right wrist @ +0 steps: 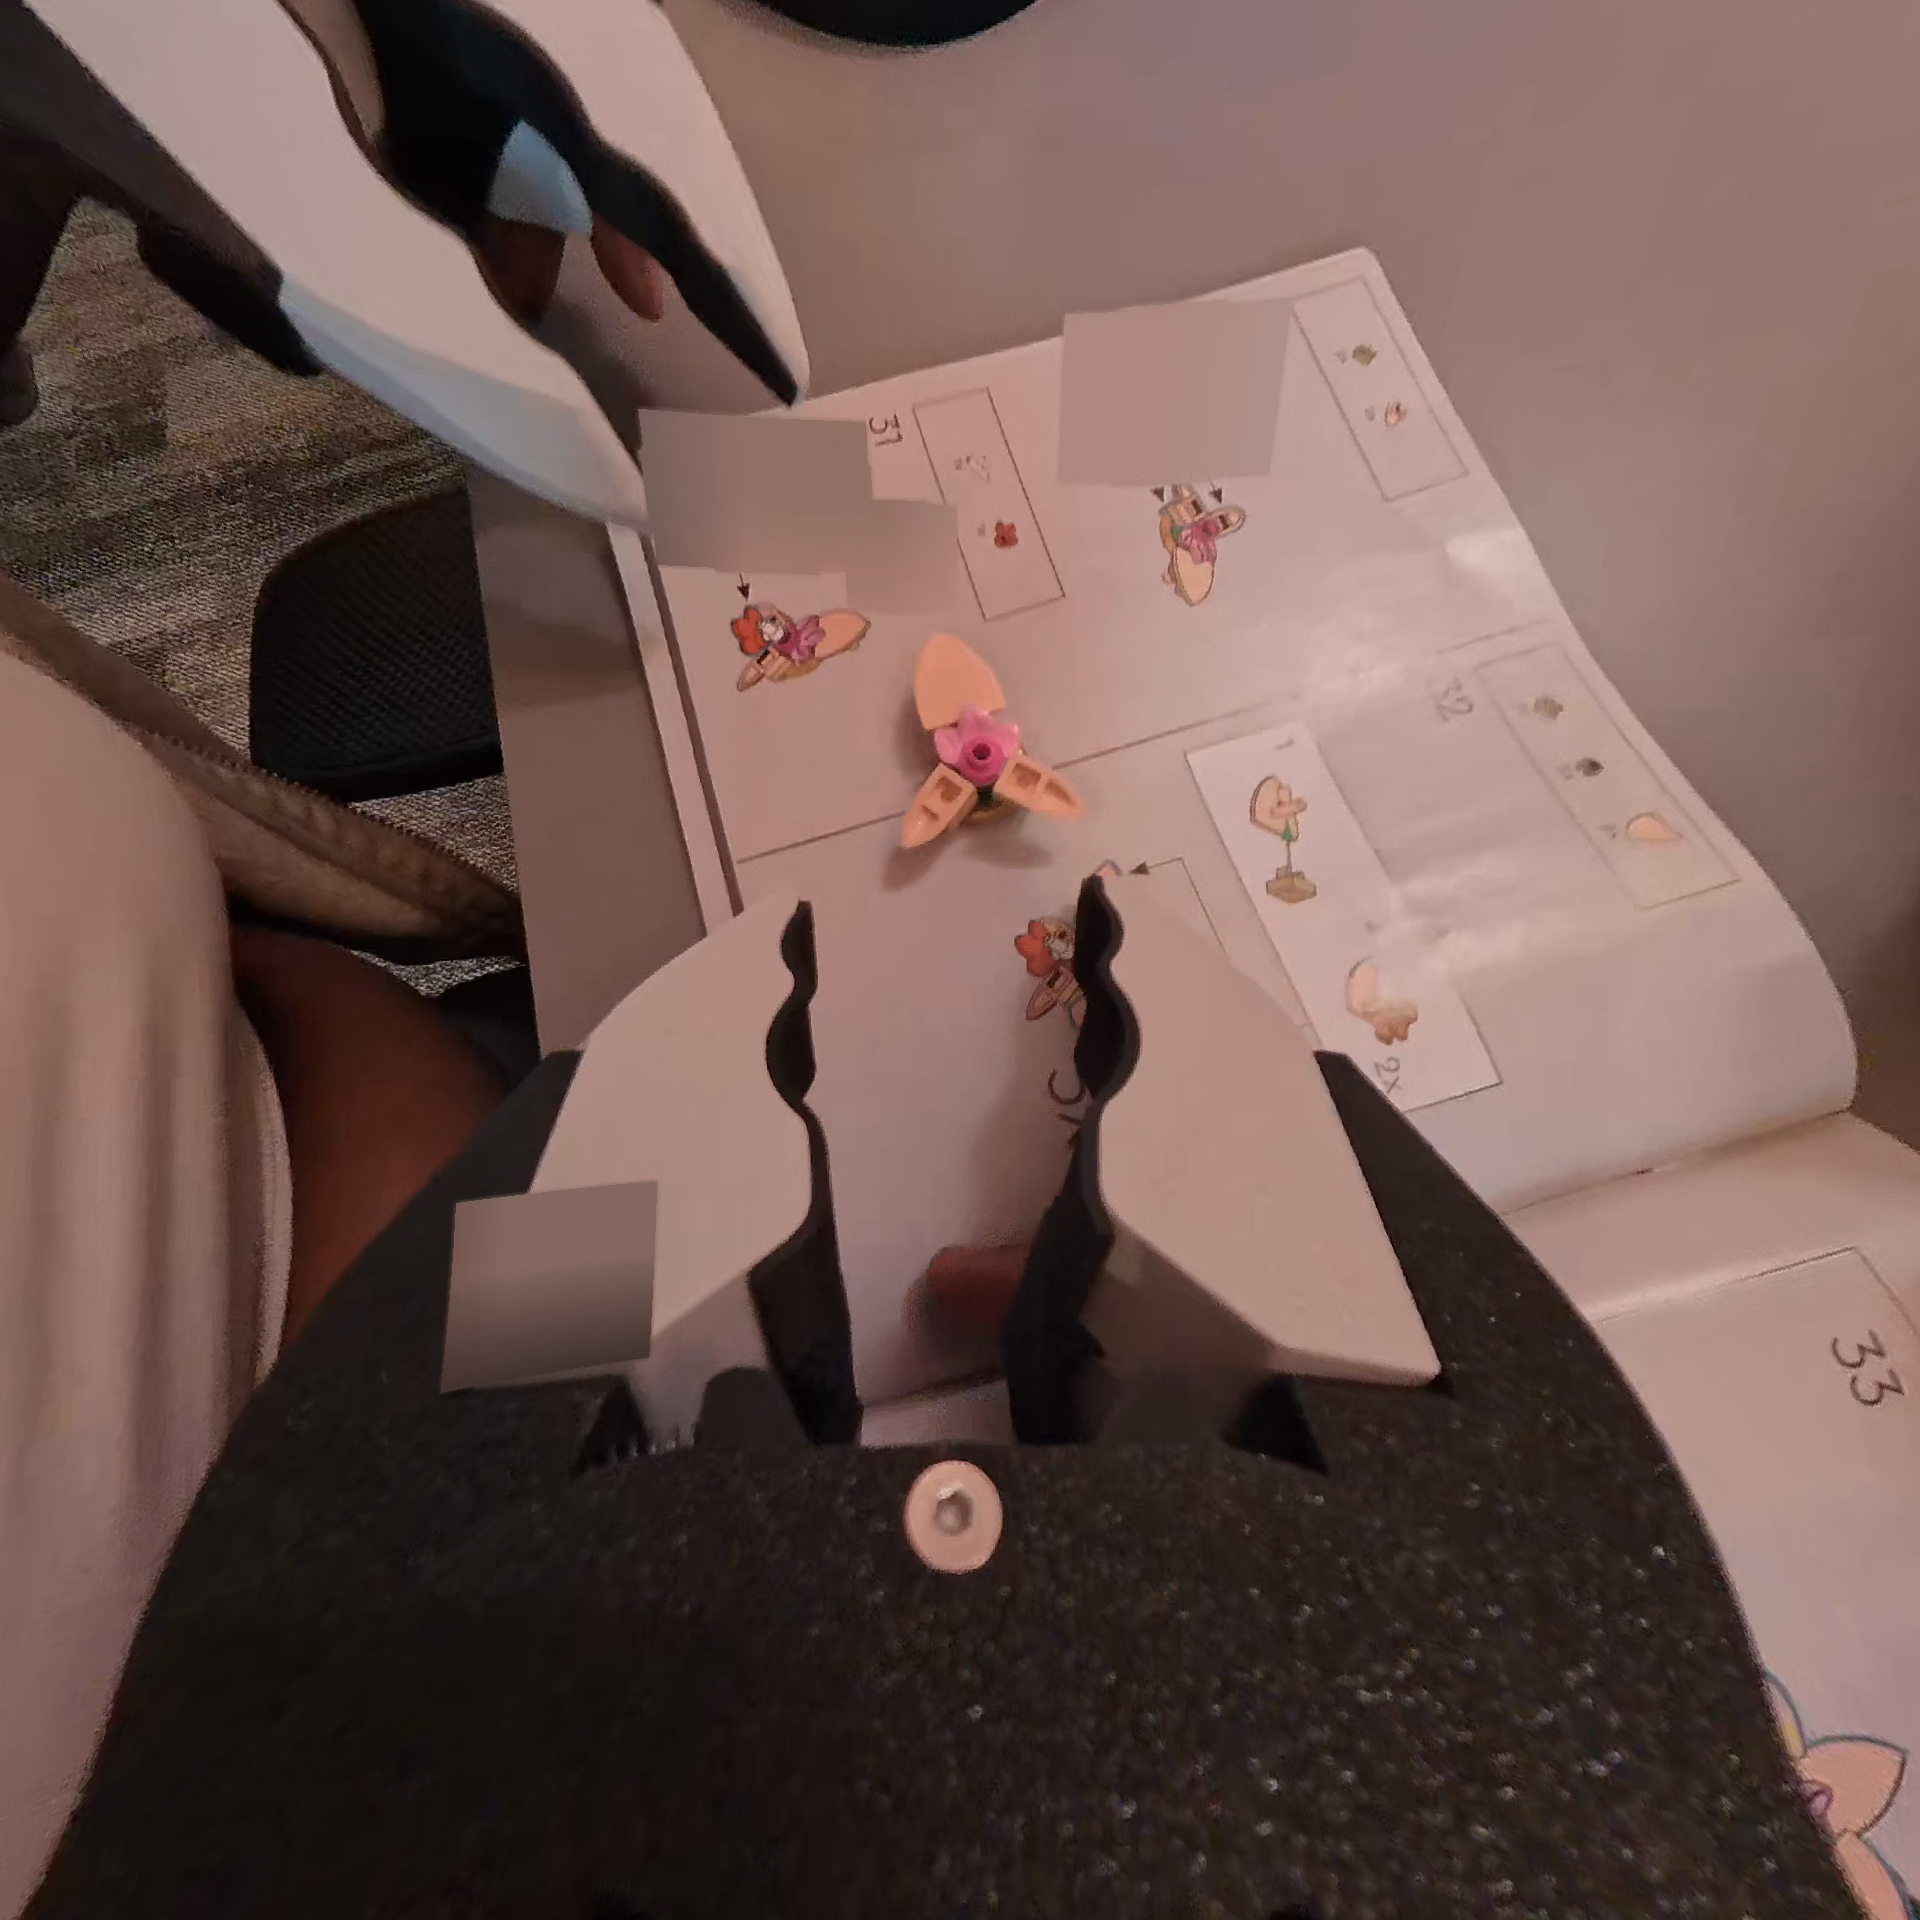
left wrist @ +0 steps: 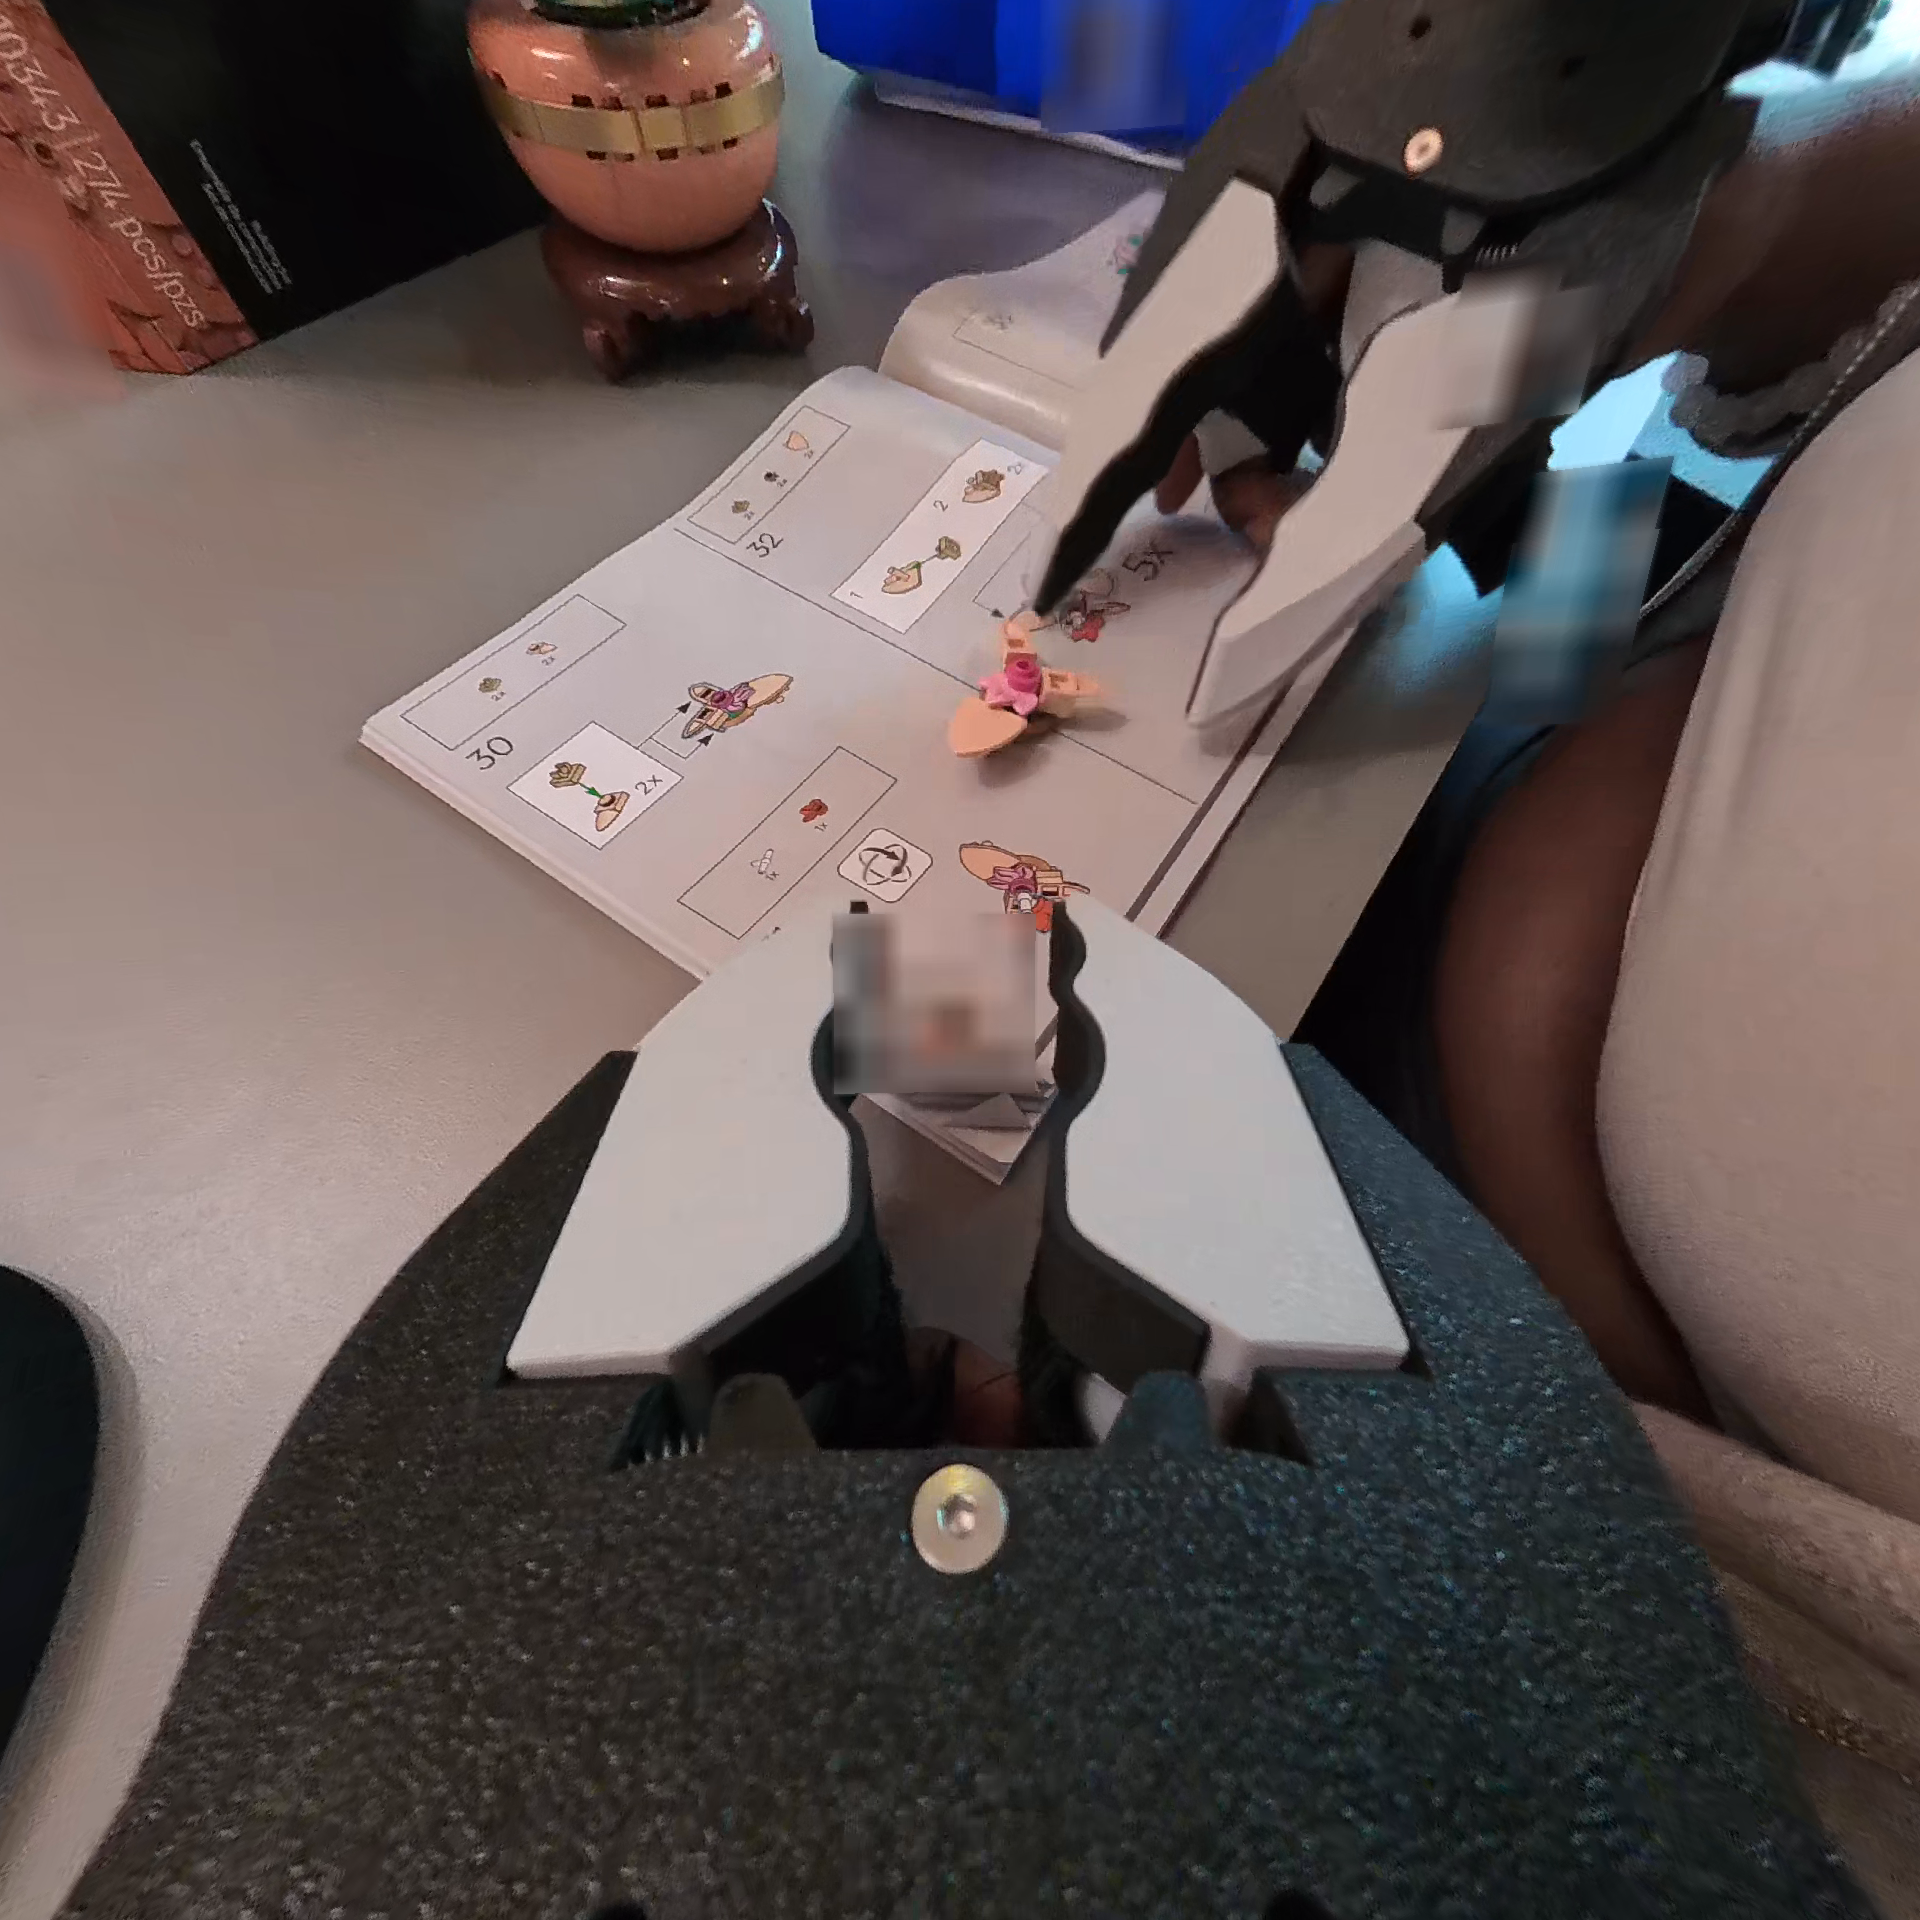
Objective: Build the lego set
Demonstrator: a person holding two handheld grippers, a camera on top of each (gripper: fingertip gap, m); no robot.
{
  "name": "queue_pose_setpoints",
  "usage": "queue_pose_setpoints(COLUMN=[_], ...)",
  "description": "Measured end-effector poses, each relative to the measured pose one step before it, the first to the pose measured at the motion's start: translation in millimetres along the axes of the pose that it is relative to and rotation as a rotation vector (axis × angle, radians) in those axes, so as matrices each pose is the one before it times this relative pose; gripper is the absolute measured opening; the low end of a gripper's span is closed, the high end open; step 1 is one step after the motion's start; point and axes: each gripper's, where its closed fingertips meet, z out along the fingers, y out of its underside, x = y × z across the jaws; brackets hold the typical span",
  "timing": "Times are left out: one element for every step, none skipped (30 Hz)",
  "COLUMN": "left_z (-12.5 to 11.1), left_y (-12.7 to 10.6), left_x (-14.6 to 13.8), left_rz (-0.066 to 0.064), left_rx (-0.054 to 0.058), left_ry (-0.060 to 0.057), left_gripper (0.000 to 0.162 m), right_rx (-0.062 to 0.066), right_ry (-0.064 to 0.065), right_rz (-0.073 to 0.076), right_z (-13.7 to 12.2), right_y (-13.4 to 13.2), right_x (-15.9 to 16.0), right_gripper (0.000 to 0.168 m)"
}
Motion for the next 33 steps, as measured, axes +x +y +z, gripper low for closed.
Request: queue_pose_setpoints(left_z=[-0.67, -0.62, -0.8, -1.04, -1.08, -0.84, -0.35, -1.21, 0.0, 0.16, -0.16, 0.04, 0.08, -0.01, -0.05, 0.09, 0.05, 0.18, 0.49, 0.7, 1.13, 1.66, 2.05, 2.28, 2.53, 2.16, 1.62, 0.99, 0.15, -0.91, -2.1, -3.24, -3.84], left_y=[-0.67, 0.27, 1.8, 3.73, 6.64, 8.76, 5.32, -0.55, 1.28, 0.3, 0.17, -0.09, -0.02, -0.09, 0.0, -0.13, -0.06, -0.25, -0.33, -0.58, -0.88, -1.36, -1.65, -1.69, -1.68, -1.35, -1.16, -0.75, -0.95, -1.77, -3.49, -4.81, -5.52], left_x=[-1.57, -1.45, -1.66, -2.9, -4.61, -4.3, -1.49, 3.11, 4.48, 1.84, 0.87, 0.36, 0.11, 0.04, 0.33, 0.8, 1.59, 2.2, 2.13, 2.18, 2.57, 3.01, 3.72, 3.78, 3.66, 3.19, 2.46, 1.23, 0.16, -0.77, -1.56, -2.45, -3.37], left_rz=[-0.0143, -0.0131, -0.0101, -0.0046, 0.0079, 0.0242, 0.0271, 0.0087, 0.0, -0.0002, 0.0106, 0.0108, 0.0057, 0.0008, 0.0003, 0.0028, 0.0049, 0.0052, 0.0018, -0.0014, -0.0026, -0.0028, -0.0006, 0.0016, 0.003, 0.0075, 0.0099, 0.0052, -0.0002, -0.0015, -0.0001, 0.0015, 0.0036], left_rx=[0.0053, -0.0005, -0.0102, -0.0238, -0.0416, -0.05, -0.0233, 0.0172, -0.0012, 0.0026, 0.0025, 0.0021, 0.0008, 0.0012, 0.0003, 0.0004, -0.0003, 0.0007, 0.0006, 0.0003, 0.0016, 0.003, 0.0031, 0.0019, -0.0001, -0.0023, -0.0014, -0.0011, -0.0005, 0.0055, 0.0145, 0.0221, 0.0257], left_ry=[-0.0047, -0.0045, -0.0058, -0.0171, -0.0305, -0.0326, -0.0171, 0.0134, 0.0256, 0.0088, 0.0019, -0.0026, -0.0019, -0.0012, 0.0, 0.0014, 0.0038, 0.0072, 0.0073, 0.0079, 0.0097, 0.0115, 0.0139, 0.0136, 0.0118, 0.011, 0.0094, 0.0065, 0.005, 0.0026, -0.0024, -0.0073, -0.0113], left_gripper=[0.032, 0.032, 0.03, 0.028, 0.026, 0.024, 0.024, 0.022, 0.022, 0.021, 0.021, 0.021, 0.021, 0.021, 0.021, 0.021, 0.021, 0.021, 0.021, 0.021, 0.021, 0.021, 0.021, 0.021, 0.021, 0.021, 0.021, 0.021, 0.021, 0.021, 0.021, 0.021, 0.021], right_rx=[-0.0013, 0.009, 0.0075, 0.0051, 0.0072, 0.0032, 0.0001, 0.0006, 0.0003, -0.0001, -0.0004, -0.0004, -0.0004, 0.0, 0.0, 0.0, -0.0004, -0.0007, -0.0007, -0.0003, 0.0, -0.0002, -0.0002, -0.0002, -0.0003, -0.0004, -0.0001, 0.0001, -0.0002, -0.0001, 0.0, 0.0, 0.0001], right_ry=[0.0057, 0.0075, 0.0097, 0.0077, 0.0064, 0.0001, -0.0015, -0.0019, -0.0024, -0.0028, -0.0043, -0.0044, -0.0032, -0.0014, -0.0015, -0.0005, -0.0025, -0.0054, -0.0063, -0.0059, -0.0049, -0.004, -0.0054, -0.0086, -0.0093, -0.0073, -0.0025, -0.0007, -0.0001, -0.0006, -0.001, 0.0001, 0.0001], right_rz=[-0.0015, -0.0074, -0.0092, -0.0094, -0.005, -0.0011, -0.0011, -0.0046, -0.0051, -0.003, -0.0019, -0.0007, -0.0008, -0.0021, -0.0028, -0.0023, -0.0011, -0.0004, -0.0015, -0.004, -0.0052, -0.0032, -0.0026, -0.0059, -0.007, -0.0041, -0.0025, -0.0018, -0.0009, -0.0012, 0.0005, -0.0008, 0.0001], right_z=[0.52, 0.21, -0.3, -0.34, -0.22, -0.38, -0.33, -0.39, -0.46, -0.54, -0.85, -0.81, -0.76, -0.61, -0.62, -0.51, -0.53, -0.79, -1.0, -1.46, -1.79, -2.04, -2.34, -2.3, -2.38, -2.01, -1.41, -0.63, -0.08, 0.03, 0.04, -0.04, 0.01], right_y=[3.04, 1.05, 0.64, 0.39, 0.12, 0.38, 0.27, 0.17, 0.38, 0.47, 0.88, 0.84, 0.67, 0.51, 0.53, 0.43, 0.6, 0.84, 1.0, 1.24, 1.63, 1.72, 1.97, 2.07, 2.02, 1.84, 1.2, 0.53, 0.08, -0.01, -0.03, 0.03, -0.01], right_x=[0.45, 0.71, 1.02, 0.89, 0.81, 0.22, -0.05, -0.38, -0.25, 0.05, 0.26, 0.28, 0.27, 0.44, 0.25, 0.51, 0.34, 0.24, 0.63, 0.87, 1.41, 1.61, 1.55, 1.13, 1.08, 0.85, 0.6, 0.22, 0.02, -0.09, -0.03, -0.06, 0.01], right_gripper=[0.048, 0.047, 0.046, 0.047, 0.048, 0.048, 0.048, 0.047, 0.047, 0.047, 0.048, 0.048, 0.048, 0.048, 0.048, 0.049, 0.049, 0.05, 0.05, 0.05, 0.05, 0.05, 0.05, 0.05, 0.05, 0.05, 0.049, 0.05, 0.049, 0.049, 0.049, 0.049, 0.049])
